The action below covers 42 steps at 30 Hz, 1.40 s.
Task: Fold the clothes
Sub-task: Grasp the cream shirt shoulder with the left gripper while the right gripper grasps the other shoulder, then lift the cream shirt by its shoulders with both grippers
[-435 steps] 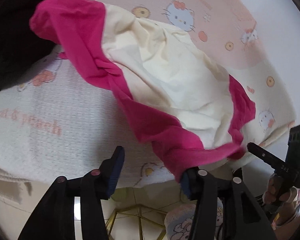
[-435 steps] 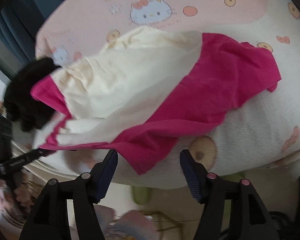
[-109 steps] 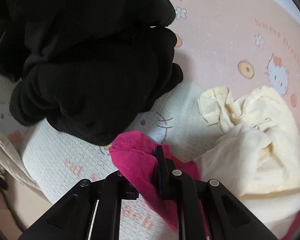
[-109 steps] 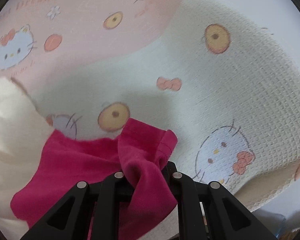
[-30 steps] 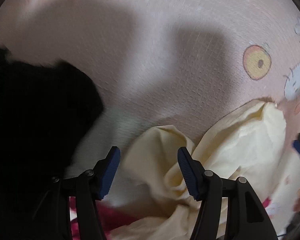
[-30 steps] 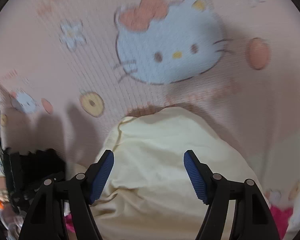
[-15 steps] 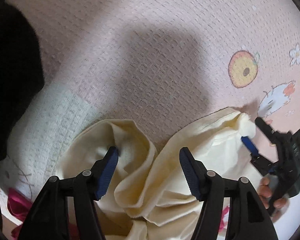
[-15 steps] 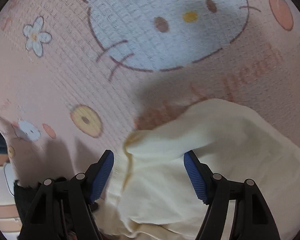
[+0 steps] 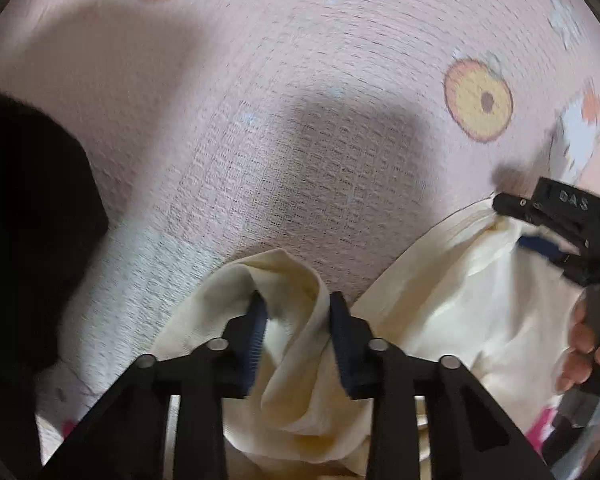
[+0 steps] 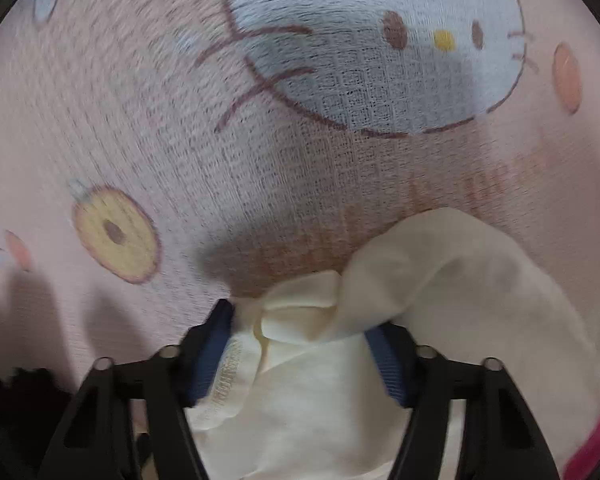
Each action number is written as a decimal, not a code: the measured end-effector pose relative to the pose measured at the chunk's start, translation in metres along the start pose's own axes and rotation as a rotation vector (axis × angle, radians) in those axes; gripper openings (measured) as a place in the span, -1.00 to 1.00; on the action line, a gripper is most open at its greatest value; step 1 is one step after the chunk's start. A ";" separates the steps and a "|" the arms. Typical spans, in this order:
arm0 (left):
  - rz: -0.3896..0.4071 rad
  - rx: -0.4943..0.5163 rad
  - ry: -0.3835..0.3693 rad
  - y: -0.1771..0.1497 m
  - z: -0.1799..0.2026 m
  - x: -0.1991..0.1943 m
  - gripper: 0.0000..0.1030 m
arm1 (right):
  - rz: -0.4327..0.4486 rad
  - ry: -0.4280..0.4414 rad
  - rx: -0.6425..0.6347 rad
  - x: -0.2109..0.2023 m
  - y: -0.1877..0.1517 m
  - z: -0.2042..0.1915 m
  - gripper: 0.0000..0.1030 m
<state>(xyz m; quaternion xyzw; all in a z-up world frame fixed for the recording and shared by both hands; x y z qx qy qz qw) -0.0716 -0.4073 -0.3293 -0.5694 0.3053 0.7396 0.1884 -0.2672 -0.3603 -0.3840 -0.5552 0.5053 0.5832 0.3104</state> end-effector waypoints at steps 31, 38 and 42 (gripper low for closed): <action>0.389 0.311 0.113 0.053 0.062 -0.076 -0.81 | 0.363 0.432 0.134 -0.126 0.052 0.105 -0.75; 0.388 0.205 0.046 0.075 0.064 -0.083 -0.81 | 0.468 0.505 0.175 -0.171 0.073 0.142 -0.75; 0.348 0.167 0.013 0.087 0.075 -0.072 -0.81 | 0.522 0.487 0.154 -0.185 0.077 0.155 -0.75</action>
Point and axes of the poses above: each gripper's, at about its wrist camera, not at the fingertips, and x roughly the way its jaws point, z to its right, y to its top, the point moved 10 cm from there along x, roughly the way its jaws point, and after that the axes turned 8 degrees about z, right-handed, at the moved point
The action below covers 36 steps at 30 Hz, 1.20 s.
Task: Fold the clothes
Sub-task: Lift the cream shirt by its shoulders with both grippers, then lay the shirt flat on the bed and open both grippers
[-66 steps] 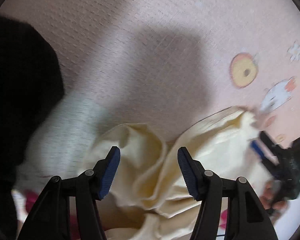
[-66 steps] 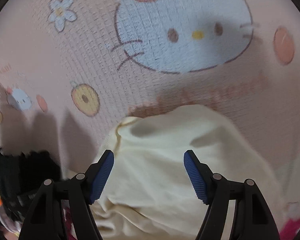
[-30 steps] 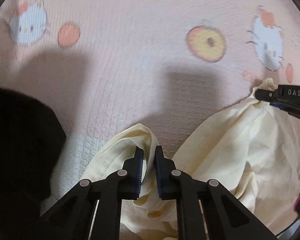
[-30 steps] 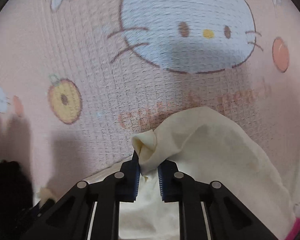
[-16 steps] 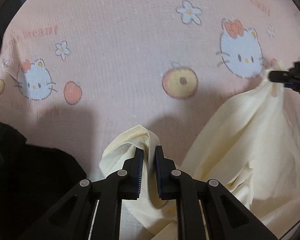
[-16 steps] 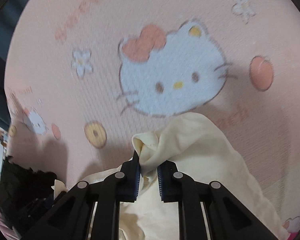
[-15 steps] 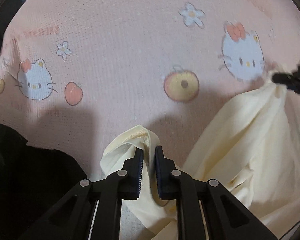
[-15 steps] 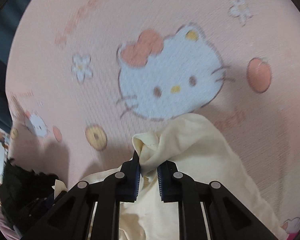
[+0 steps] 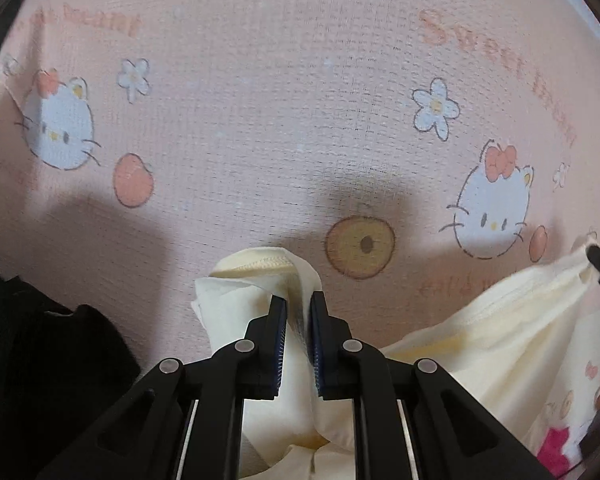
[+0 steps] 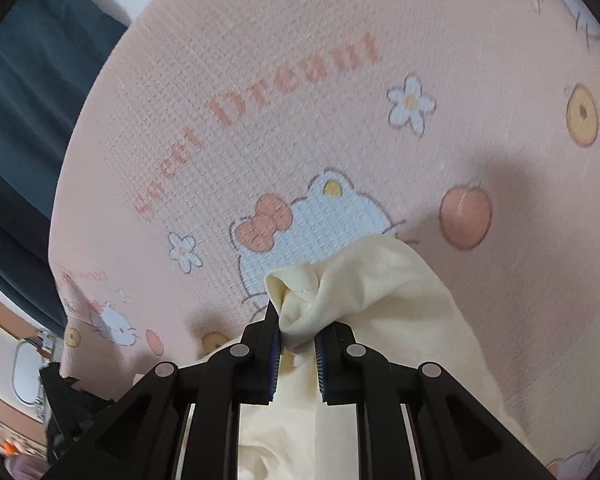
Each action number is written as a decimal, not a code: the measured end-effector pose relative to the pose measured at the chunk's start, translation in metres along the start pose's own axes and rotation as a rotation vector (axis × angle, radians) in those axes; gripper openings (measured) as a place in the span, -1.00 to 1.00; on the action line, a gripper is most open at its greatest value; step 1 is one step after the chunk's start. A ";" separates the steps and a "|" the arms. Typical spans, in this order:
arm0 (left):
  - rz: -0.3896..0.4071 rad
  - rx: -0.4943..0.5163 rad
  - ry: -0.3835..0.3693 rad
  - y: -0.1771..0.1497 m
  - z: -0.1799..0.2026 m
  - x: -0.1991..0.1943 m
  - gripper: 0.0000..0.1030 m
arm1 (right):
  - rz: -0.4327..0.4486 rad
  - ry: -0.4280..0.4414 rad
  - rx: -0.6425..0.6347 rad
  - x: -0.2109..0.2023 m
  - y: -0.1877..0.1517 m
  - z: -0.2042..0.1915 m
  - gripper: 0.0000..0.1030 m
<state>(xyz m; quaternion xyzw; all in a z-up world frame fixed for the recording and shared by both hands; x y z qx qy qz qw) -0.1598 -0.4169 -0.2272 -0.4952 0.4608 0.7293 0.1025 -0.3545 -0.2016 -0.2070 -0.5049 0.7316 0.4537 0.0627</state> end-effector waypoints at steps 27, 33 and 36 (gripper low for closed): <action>-0.019 -0.109 -0.127 0.029 0.043 0.029 0.29 | 0.144 0.002 0.160 -0.007 0.040 0.037 0.70; -0.025 -0.097 -0.104 0.030 0.034 0.027 0.29 | 0.079 0.011 0.057 -0.004 0.029 0.021 0.70; -0.025 -0.076 -0.099 0.023 0.032 0.022 0.29 | 0.042 -0.010 -0.021 -0.001 0.016 0.014 0.70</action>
Point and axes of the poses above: each gripper's, at about its wrist camera, not at the fingertips, and x roughly the way its jaws point, z to its right, y to its top, the point moved 10 cm from there along x, roughly the way its jaws point, and after that the axes turned 8 degrees about z, right-handed, at the moved point
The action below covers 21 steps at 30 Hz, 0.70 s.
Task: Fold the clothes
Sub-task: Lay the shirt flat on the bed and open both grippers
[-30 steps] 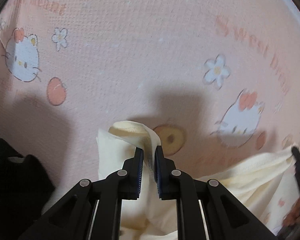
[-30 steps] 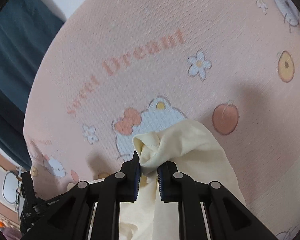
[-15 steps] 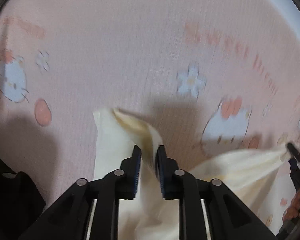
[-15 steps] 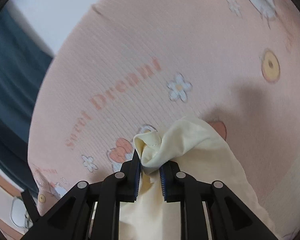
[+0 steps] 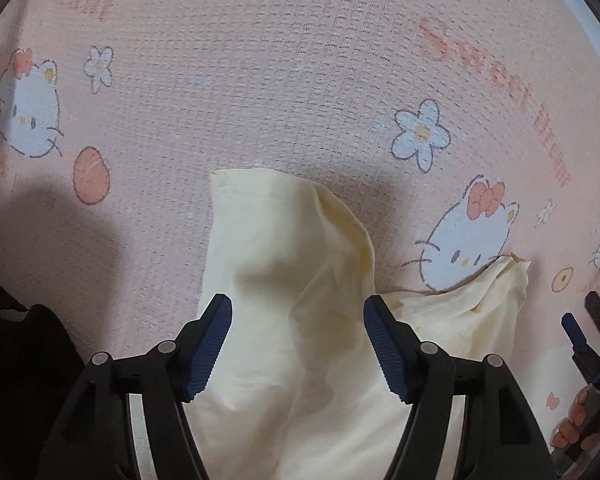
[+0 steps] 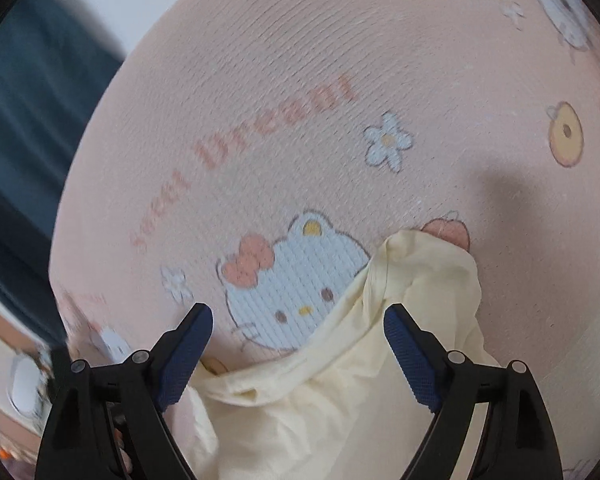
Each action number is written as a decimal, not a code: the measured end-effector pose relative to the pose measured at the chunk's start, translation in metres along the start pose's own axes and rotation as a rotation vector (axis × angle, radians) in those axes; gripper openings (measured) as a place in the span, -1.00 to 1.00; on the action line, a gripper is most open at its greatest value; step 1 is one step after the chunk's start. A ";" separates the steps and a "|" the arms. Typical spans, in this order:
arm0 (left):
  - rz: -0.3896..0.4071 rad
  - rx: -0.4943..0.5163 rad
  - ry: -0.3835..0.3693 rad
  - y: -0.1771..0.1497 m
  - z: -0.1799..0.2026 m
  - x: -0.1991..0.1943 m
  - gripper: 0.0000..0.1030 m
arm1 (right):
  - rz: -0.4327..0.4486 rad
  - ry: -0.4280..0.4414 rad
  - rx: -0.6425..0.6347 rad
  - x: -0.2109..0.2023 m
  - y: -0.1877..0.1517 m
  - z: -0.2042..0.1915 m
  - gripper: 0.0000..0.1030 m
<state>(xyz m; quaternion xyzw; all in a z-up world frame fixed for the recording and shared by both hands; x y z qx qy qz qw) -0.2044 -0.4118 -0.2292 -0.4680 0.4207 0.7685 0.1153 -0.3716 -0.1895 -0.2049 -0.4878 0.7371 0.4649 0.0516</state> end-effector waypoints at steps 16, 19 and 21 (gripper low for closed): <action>-0.025 0.073 -0.052 -0.057 -0.015 -0.099 0.29 | -0.085 -0.075 -0.458 -0.084 -0.051 -0.077 0.70; -0.025 0.085 -0.074 -0.069 -0.018 -0.128 0.29 | -0.089 -0.094 -0.454 -0.117 -0.062 -0.090 0.70; -0.029 0.085 -0.099 -0.081 -0.021 -0.148 0.29 | -0.086 -0.108 -0.441 -0.138 -0.071 -0.097 0.70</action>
Point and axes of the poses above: each gripper's, at about its wrist camera, not at the fingertips, and x roughly the way its jaws point, z to its right, y to its top, the point moved 10 cm from there along x, roughly the way its jaws point, and after that the axes turned 8 degrees about z, right-handed, at the moved point
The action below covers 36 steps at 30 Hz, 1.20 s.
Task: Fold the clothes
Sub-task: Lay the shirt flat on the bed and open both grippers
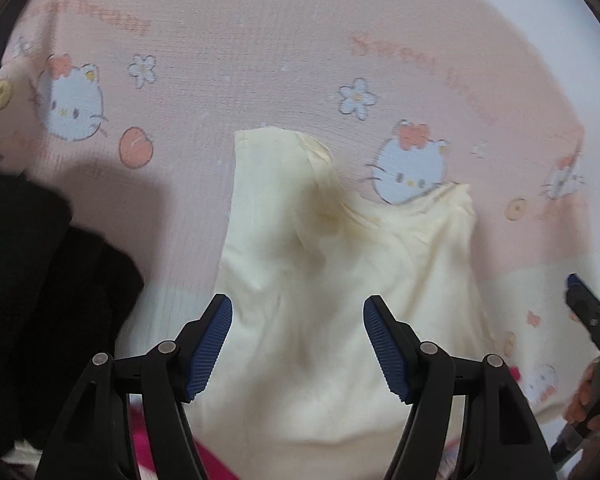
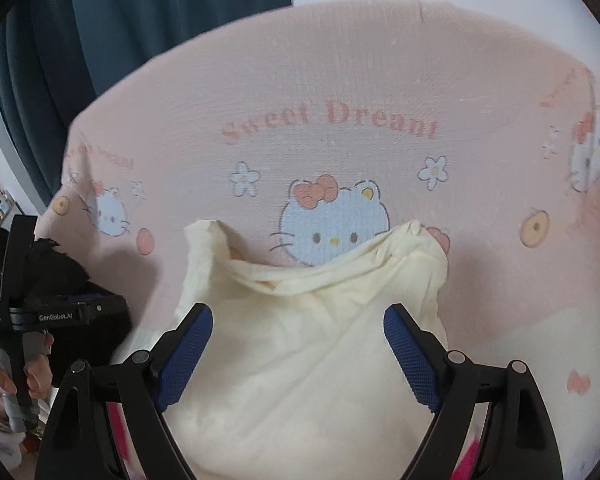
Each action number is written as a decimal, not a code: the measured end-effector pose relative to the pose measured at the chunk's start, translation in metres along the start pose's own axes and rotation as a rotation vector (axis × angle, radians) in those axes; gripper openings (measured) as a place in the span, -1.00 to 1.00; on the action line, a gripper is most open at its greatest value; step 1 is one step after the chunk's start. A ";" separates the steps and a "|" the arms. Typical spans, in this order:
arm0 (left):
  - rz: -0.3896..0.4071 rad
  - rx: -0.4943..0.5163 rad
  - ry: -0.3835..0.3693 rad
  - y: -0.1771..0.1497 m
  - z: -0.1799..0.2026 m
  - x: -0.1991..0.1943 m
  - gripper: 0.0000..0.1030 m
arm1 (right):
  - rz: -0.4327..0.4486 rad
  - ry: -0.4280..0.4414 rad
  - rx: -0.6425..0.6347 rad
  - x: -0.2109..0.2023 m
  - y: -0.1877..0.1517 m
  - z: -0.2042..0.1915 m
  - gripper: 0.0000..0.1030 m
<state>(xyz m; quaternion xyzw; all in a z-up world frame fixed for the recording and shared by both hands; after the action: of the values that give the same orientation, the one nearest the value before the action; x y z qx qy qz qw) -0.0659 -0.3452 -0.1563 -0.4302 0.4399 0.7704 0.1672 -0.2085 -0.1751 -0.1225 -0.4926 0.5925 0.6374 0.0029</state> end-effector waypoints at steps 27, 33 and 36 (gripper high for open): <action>0.079 0.058 -0.012 -0.095 -0.040 -0.124 0.29 | 0.009 -0.058 -0.045 -0.108 -0.067 -0.088 0.70; 0.082 0.002 -0.054 -0.124 -0.056 -0.112 0.29 | -0.002 -0.047 -0.095 -0.098 -0.091 -0.106 0.70; 0.069 -0.055 -0.068 -0.142 -0.074 -0.102 0.29 | -0.007 -0.065 -0.123 -0.094 -0.110 -0.115 0.70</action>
<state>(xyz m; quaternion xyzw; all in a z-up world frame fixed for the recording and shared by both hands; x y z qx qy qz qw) 0.1208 -0.3148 -0.1678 -0.3928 0.4272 0.8017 0.1432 -0.0233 -0.1746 -0.1244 -0.4728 0.5499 0.6885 -0.0059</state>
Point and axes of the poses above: each gripper's, at about its wrist camera, not at the fingertips, and x roughly the way its jaws point, z to its right, y to its top, the point moved 10 cm from there along x, roughly the way its jaws point, and after that the axes turned 8 degrees about z, right-handed, at the moved point
